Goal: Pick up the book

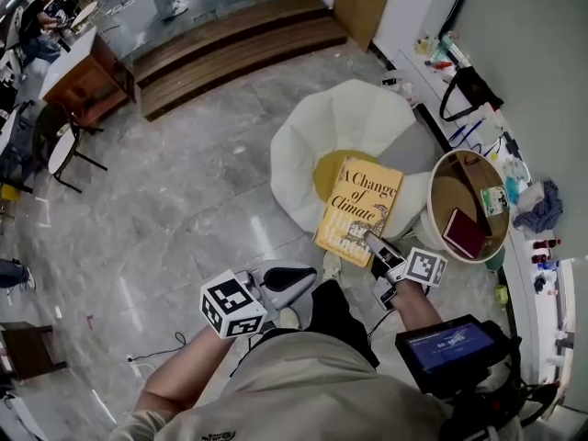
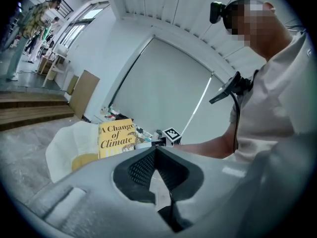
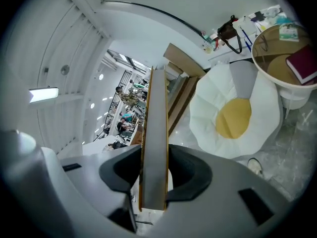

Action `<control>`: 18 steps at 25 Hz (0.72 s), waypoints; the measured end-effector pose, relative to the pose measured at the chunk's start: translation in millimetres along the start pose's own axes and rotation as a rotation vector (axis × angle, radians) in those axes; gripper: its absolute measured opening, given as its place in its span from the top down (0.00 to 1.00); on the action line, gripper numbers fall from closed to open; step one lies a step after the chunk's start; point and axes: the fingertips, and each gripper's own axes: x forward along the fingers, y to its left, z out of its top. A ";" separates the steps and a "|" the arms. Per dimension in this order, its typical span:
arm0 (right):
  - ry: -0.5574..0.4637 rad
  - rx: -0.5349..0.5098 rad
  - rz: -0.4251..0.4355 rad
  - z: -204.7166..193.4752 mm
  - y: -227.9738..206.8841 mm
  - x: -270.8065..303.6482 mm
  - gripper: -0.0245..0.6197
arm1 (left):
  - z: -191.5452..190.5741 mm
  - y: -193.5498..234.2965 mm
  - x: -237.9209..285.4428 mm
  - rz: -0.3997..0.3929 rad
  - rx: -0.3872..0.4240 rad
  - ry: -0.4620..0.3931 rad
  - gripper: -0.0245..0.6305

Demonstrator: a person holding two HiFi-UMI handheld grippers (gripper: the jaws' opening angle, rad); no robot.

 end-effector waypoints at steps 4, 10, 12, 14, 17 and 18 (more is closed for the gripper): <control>-0.028 0.000 0.028 -14.1 36.7 -27.9 0.73 | 3.1 -26.0 -17.1 -0.011 0.029 -0.027 0.95; -0.048 -0.018 0.096 -31.9 77.3 -59.5 0.73 | -1.3 -49.3 -28.1 -0.014 0.051 -0.038 0.95; -0.049 -0.012 0.103 -41.5 87.4 -70.8 0.73 | -5.3 -57.1 -33.8 -0.017 0.056 -0.041 0.95; -0.048 -0.025 0.116 -48.7 99.1 -79.1 0.73 | -8.7 -62.7 -40.9 -0.016 0.060 -0.042 0.95; -0.045 -0.037 0.130 -59.4 114.1 -89.9 0.73 | -13.1 -68.9 -49.5 -0.016 0.063 -0.043 0.95; -0.043 -0.042 0.132 -63.1 117.5 -93.4 0.73 | -14.8 -71.1 -52.1 -0.016 0.064 -0.043 0.95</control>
